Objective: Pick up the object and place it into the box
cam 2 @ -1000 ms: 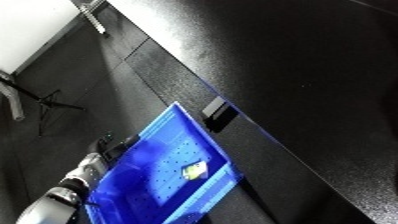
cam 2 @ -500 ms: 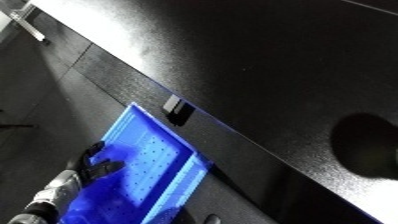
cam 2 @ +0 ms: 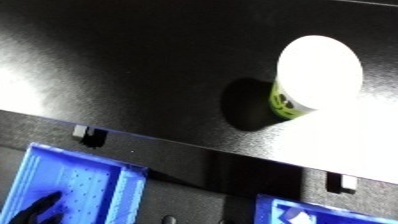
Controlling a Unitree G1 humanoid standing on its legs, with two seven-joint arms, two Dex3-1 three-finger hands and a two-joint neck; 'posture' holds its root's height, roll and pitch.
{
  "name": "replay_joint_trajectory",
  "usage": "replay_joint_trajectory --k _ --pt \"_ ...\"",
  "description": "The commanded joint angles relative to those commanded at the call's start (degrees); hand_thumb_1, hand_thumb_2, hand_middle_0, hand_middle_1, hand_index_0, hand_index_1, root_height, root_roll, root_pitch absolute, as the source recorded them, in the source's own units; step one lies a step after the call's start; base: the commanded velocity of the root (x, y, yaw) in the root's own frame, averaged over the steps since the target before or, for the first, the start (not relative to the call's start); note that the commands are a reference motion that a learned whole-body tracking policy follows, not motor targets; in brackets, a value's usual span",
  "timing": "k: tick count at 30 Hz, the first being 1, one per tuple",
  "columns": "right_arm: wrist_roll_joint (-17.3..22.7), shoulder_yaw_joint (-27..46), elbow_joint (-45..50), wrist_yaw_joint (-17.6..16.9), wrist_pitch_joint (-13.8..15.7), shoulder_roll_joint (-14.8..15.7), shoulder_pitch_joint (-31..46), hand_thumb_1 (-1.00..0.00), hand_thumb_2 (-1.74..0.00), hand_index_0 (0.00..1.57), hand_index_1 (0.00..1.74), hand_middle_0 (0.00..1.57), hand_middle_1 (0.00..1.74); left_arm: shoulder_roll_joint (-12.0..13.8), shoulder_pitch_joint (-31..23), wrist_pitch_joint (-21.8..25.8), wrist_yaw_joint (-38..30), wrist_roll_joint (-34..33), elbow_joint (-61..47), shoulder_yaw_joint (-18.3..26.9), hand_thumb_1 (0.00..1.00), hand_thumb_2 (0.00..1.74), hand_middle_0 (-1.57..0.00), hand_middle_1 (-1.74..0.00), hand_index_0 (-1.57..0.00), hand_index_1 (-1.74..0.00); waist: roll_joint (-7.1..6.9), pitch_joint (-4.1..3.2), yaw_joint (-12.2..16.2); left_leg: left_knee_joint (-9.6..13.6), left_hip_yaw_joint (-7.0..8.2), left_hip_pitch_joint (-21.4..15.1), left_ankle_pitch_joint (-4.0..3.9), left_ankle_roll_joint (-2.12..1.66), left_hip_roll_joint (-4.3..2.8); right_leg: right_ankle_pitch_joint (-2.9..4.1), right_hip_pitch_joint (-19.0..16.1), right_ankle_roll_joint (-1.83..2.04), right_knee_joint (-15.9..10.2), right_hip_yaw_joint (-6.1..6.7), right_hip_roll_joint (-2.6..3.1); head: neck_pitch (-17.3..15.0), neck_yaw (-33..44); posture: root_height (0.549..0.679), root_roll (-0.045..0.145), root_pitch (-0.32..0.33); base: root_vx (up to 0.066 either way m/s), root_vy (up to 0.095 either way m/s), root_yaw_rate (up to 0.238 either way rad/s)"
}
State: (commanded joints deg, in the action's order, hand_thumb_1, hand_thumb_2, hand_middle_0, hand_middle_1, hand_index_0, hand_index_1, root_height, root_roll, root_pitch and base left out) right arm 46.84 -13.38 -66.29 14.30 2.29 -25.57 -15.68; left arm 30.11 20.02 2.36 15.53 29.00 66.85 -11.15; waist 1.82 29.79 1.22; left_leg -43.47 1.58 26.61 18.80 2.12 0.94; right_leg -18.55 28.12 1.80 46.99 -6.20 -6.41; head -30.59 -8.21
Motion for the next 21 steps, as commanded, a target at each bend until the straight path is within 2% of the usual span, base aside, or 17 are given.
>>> replay_joint_trajectory --k 4,10,14,18,21 --pt "-1.7 0.2 1.3 0.1 -0.3 -0.8 0.0 0.00 0.00 0.00 0.00 0.00 0.00 -0.8 -1.0 0.4 0.7 -1.4 -0.8 -1.5 0.00 0.00 0.00 0.00 0.00 0.00 0.37 0.00 1.0 -0.9 0.58 -0.2 0.88 0.27 -0.07 0.21 0.2 -0.10 0.1 0.61 0.38 -0.1 -5.3 0.627 0.028 0.012 -0.006 0.033 -0.221" --pt "-4.4 0.3 2.1 0.4 -0.2 -1.3 -0.7 0.00 0.00 0.00 0.00 0.00 0.00 -2.5 -2.9 0.9 1.1 -2.2 -1.5 -3.1 0.00 0.00 0.00 0.00 0.00 0.00 0.97 0.00 2.2 -1.3 1.30 -0.9 1.72 0.50 -0.32 -0.08 0.1 -0.37 0.4 1.32 0.83 -2.6 -13.0 0.627 0.032 0.010 0.005 0.041 -0.224" --pt "-5.9 0.0 1.7 0.9 0.2 -1.2 -1.4 0.00 0.00 0.00 0.00 0.00 0.00 -3.5 -3.5 1.4 0.9 -2.3 -1.3 -3.7 0.00 0.00 0.00 0.00 0.00 0.00 1.19 0.00 2.6 -0.9 1.72 -1.8 1.99 0.52 -0.54 -0.11 -0.5 -0.50 -0.1 1.72 1.13 -6.5 -20.0 0.628 0.034 0.007 0.017 0.025 -0.165" --pt "-7.1 -0.4 0.6 1.3 0.8 -1.2 -2.2 0.00 0.00 0.00 0.00 0.00 0.00 -4.2 -3.5 1.8 0.9 -1.9 -0.6 -4.0 0.00 0.00 0.00 0.00 0.00 0.00 1.35 0.00 3.0 -0.2 2.07 -2.9 2.11 0.36 -0.81 -0.07 -1.5 -0.63 -0.9 2.05 1.27 -11.4 -25.2 0.631 0.037 0.002 0.019 0.025 -0.111" --pt "-8.1 -0.5 0.0 2.3 1.2 -1.5 -2.3 0.00 0.00 0.00 0.00 0.00 0.00 -4.7 -3.9 2.4 1.2 -1.7 -0.2 -4.0 0.00 0.00 0.00 0.00 0.00 0.00 1.46 0.00 3.2 0.0 2.22 -3.8 2.35 0.28 -0.95 -0.01 -2.2 -0.72 -1.3 2.24 1.23 -12.7 -28.3 0.632 0.040 -0.005 0.030 0.016 -0.048"
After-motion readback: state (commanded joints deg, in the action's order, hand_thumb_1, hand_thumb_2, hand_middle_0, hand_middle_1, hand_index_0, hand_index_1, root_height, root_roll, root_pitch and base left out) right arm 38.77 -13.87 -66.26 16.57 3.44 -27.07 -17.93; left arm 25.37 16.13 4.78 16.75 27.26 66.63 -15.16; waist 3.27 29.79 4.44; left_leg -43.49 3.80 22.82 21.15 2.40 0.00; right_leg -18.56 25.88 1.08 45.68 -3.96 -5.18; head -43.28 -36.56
